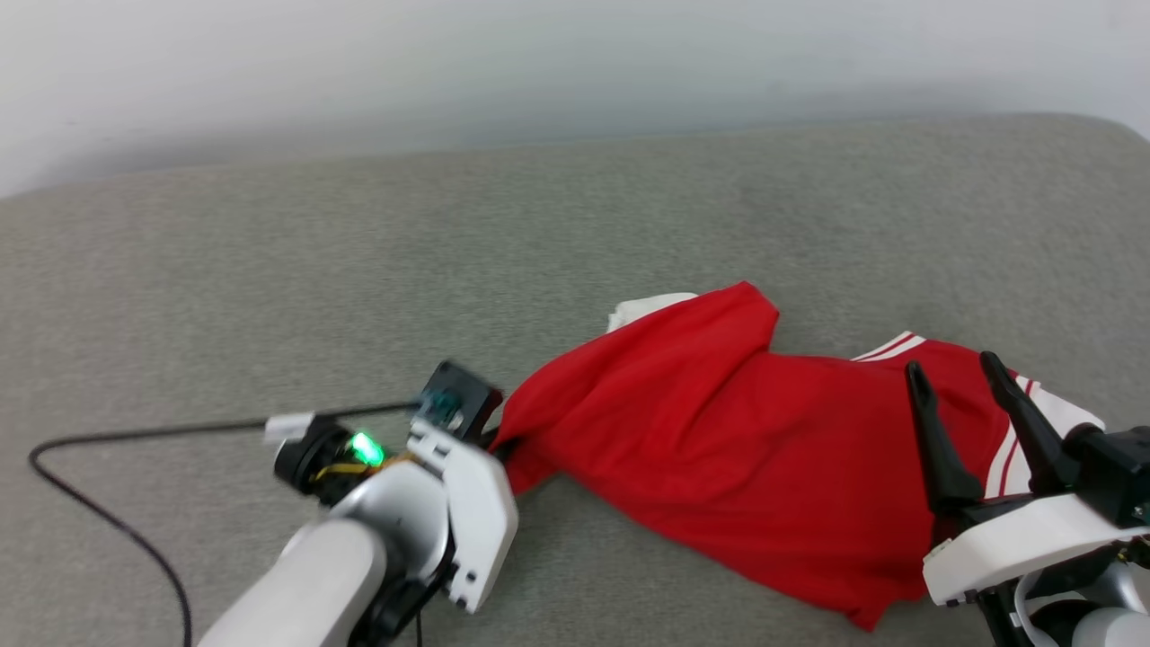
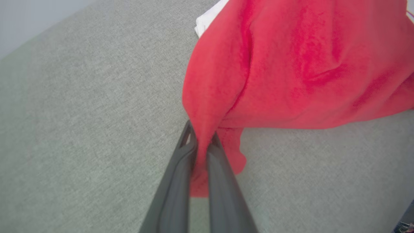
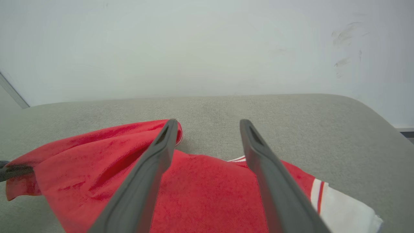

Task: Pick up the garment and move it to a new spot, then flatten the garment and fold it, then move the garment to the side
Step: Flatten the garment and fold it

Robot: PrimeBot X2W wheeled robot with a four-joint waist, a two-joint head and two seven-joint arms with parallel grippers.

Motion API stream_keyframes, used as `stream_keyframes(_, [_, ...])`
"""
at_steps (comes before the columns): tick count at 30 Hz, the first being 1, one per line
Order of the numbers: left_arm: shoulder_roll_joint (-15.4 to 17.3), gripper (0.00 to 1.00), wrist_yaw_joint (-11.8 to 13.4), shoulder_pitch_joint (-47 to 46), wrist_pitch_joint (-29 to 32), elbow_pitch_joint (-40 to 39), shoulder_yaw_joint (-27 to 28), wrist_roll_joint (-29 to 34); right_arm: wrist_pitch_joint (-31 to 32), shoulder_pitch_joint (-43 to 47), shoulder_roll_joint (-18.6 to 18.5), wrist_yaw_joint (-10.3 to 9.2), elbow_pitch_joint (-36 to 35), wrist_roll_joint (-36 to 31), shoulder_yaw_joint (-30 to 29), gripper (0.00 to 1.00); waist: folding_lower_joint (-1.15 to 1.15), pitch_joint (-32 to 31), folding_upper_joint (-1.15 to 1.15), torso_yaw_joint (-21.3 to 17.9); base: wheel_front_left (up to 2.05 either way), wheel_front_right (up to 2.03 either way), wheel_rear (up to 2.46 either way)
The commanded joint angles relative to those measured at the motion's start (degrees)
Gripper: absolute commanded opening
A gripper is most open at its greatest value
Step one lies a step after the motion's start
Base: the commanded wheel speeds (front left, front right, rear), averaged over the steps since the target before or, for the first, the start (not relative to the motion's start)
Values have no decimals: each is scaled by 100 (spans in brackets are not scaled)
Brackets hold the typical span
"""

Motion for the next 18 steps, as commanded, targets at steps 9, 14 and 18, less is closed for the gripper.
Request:
stream_keyframes(9, [466, 0, 1072, 2087, -107, -954, 510, -598, 186, 265, 4, -4, -194, -87, -75, 100, 0, -354, 0, 515, 0, 0, 0])
stream_keyframes(14, [344, 0, 1420, 3026, -243, -934, 714, -1096, 253, 372, 17, -4, -284, -108, -81, 100, 0, -472, 0, 537, 0, 0, 0])
stream_keyframes(18, [180, 100, 1501, 3217, -541, -889, 836, -1207, 316, 443, 30, -4, -352, -126, -77, 100, 0, -545, 0, 530, 0, 0, 0])
